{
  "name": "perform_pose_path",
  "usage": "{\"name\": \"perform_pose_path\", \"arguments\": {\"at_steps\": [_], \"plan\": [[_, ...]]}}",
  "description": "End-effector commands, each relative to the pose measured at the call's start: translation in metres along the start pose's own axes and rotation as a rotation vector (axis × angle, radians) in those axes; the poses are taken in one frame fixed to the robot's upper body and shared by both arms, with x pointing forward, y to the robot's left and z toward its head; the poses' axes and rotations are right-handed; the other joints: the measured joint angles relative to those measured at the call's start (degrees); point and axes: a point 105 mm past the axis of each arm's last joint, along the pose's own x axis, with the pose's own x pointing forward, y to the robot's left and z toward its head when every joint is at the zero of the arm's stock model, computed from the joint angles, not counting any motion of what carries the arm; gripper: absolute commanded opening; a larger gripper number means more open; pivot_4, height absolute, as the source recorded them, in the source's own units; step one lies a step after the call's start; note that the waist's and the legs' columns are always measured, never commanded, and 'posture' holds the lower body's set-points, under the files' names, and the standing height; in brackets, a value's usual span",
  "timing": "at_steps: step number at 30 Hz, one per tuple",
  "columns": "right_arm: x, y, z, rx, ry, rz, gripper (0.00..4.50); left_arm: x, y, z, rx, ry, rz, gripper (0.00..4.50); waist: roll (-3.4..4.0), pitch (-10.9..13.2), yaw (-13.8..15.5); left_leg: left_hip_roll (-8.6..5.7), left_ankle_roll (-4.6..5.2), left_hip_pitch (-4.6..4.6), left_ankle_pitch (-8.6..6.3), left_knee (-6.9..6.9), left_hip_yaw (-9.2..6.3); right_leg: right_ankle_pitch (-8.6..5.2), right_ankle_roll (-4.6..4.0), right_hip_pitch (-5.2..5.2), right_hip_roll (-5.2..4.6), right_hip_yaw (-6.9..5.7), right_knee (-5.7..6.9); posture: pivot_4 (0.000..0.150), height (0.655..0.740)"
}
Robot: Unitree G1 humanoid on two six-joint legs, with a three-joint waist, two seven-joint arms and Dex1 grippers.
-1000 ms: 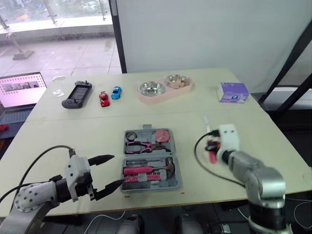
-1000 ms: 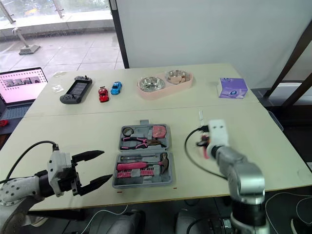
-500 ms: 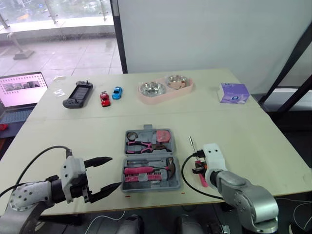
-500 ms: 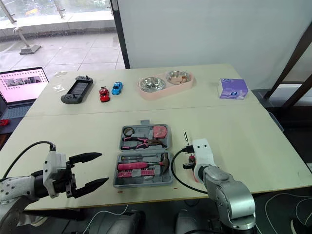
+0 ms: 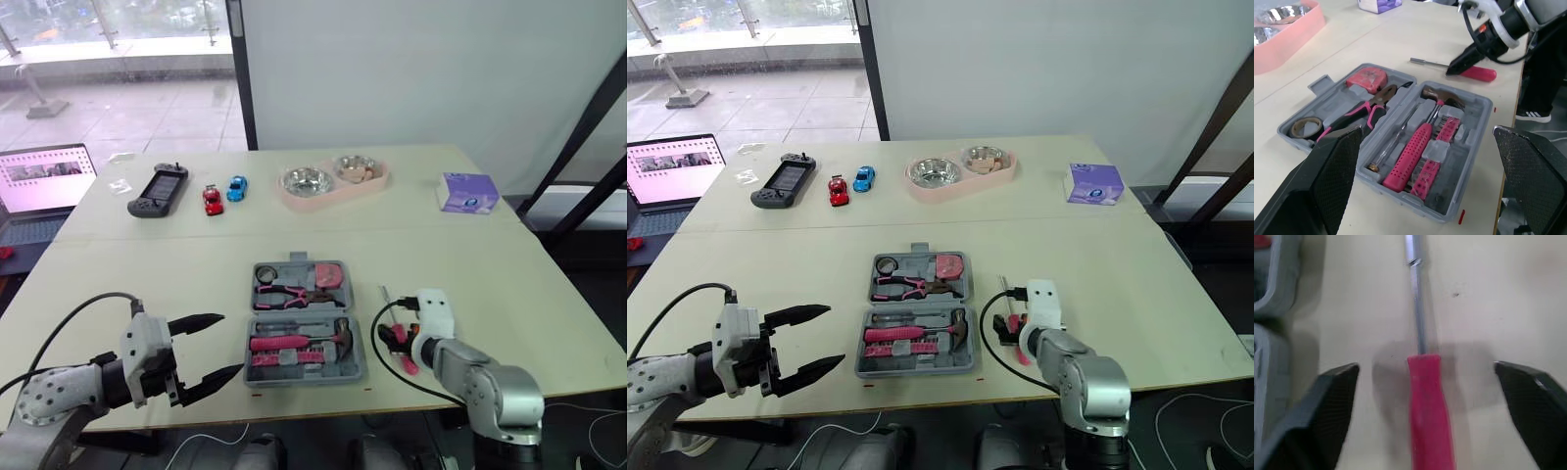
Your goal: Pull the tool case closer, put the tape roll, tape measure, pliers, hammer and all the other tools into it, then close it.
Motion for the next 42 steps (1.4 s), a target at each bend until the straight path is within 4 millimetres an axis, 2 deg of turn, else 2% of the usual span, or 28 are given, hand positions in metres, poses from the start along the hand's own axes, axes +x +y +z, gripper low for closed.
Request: {"name": "perform_pose_path", "arguments": {"at_steps": [1,2,3,5,8,9,11,13,17,19,21,27,33,37,38,42], "plan": [[-0.027,0.003,0.05,-0.083,-0.167,0.081,4.47,-0.005,0.004,0.013,0.043,-0.016,0.012,4.5,0.4,0.26,-0.09,0.0,0.0,-0.05,0.0,0.0,0.02,0.0,0.01,-0.06,0.0,0.01,0.02,0.15,0.7233],[-0.032,0.005,0.056,-0.108,-0.183,0.104,4.47,-0.005,0.004,0.013,0.043,-0.016,0.013,4.5,0.55,0.37,-0.25,0.0,0.01,-0.06,0.0,-0.01,0.03,0.01,0.01,-0.1,0.0,0.01,0.06,0.15,0.7233],[-0.04,0.012,0.072,-0.212,-0.222,0.181,4.47,-0.006,0.003,0.013,0.041,-0.013,0.009,4.5,0.65,0.43,-0.37,0.03,0.01,-0.07,0.01,-0.02,0.07,0.01,0.02,-0.15,0.01,0.02,0.09,0.15,0.7233],[-0.054,0.024,0.091,-0.394,-0.26,0.303,4.47,-0.007,0.001,0.013,0.037,-0.008,0.002,4.5,0.78,0.52,-0.38,0.07,0.02,-0.05,0.01,-0.09,0.06,0.0,0.02,-0.16,0.05,0.0,0.1,0.15,0.7233],[-0.069,0.039,0.103,-0.766,-0.277,0.49,4.47,-0.007,0.001,0.013,0.034,0.001,-0.012,4.5,0.75,0.62,-0.24,0.08,0.02,-0.05,0.01,-0.08,0.06,-0.03,0.07,-0.09,0.04,-0.07,0.05,0.15,0.7233],[-0.071,0.041,0.102,-0.85,-0.274,0.538,4.47,-0.006,0.001,0.013,0.035,0.003,-0.016,4.5,0.67,0.64,-0.21,0.08,0.02,-0.05,0.01,-0.08,0.1,-0.04,0.09,-0.07,0.03,-0.07,0.03,0.15,0.7233],[-0.066,0.034,0.099,-1.226,-0.251,0.576,4.47,-0.004,0.003,0.013,0.037,0.004,-0.02,4.5,0.56,0.75,-0.17,0.07,0.02,-0.04,0.0,-0.04,0.14,-0.06,0.13,0.0,0.02,-0.1,0.0,0.15,0.7233],[-0.061,0.023,0.087,-1.628,-0.176,0.649,4.47,-0.001,0.005,0.015,0.041,0.002,-0.027,4.5,0.47,0.83,-0.2,0.03,0.03,-0.04,0.0,0.06,0.18,-0.01,0.21,0.09,-0.01,-0.1,-0.04,0.15,0.7233],[-0.057,0.027,0.084,-2.127,-0.192,0.848,4.47,0.003,0.008,0.017,0.047,-0.005,-0.031,4.5,0.4,0.98,-0.94,0.06,0.03,-0.02,-0.02,0.29,0.3,0.08,0.26,0.12,-0.01,-0.03,-0.02,0.15,0.7233],[-0.047,0.023,0.078,-2.425,-0.203,0.896,4.47,0.004,0.009,0.017,0.049,-0.008,-0.029,4.5,0.36,1.04,-1.61,0.1,0.02,0.02,-0.02,0.28,0.27,0.13,0.25,0.12,0.02,0.01,0.04,0.15,0.7233],[-0.034,0.015,0.069,-2.636,-0.18,0.959,4.47,0.006,0.009,0.018,0.05,-0.017,-0.026,4.5,0.33,1.08,-1.77,0.1,0.01,0.03,-0.01,0.26,0.26,0.14,0.28,0.11,0.03,0.01,0.07,0.15,0.7233],[-0.01,0.012,0.056,-2.843,-0.129,1.075,4.47,0.0,0.007,0.017,0.05,-0.019,-0.009,4.5,0.31,1.33,-1.66,0.05,-0.03,-0.01,0.01,0.25,0.25,0.22,0.4,-0.02,0.04,0.08,0.15,0.15,0.7233],[0.007,0.01,0.048,-2.911,-0.03,1.091,4.47,-0.004,0.004,0.013,0.044,-0.019,0.017,4.5,0.31,1.36,-1.63,0.04,-0.12,0.01,0.07,0.27,0.18,0.18,0.19,-0.01,0.1,0.09,0.19,0.15,0.7233],[0.017,0.015,0.044,-2.941,-0.018,1.085,4.47,-0.006,0.001,0.009,0.036,-0.017,0.026,4.5,0.27,1.34,-1.81,0.04,-0.12,0.03,0.07,0.27,0.18,0.18,0.19,0.0,0.1,0.11,0.21,0.15,0.7233],[0.02,0.017,0.043,2.949,0.009,-1.079,4.47,-0.007,0.001,0.008,0.034,-0.016,0.027,4.5,0.24,1.32,-1.93,0.04,-0.12,0.03,0.07,0.27,0.18,0.18,0.19,0.0,0.11,0.12,0.21,0.15,0.7233],[0.029,0.02,0.042,2.932,-0.048,-1.048,4.47,-0.008,0.0,0.006,0.031,-0.018,0.033,4.5,0.04,1.27,-2.05,0.08,-0.13,0.35,0.07,0.27,0.2,0.22,0.03,0.29,0.24,0.14,0.21,0.15,0.7233]]}}
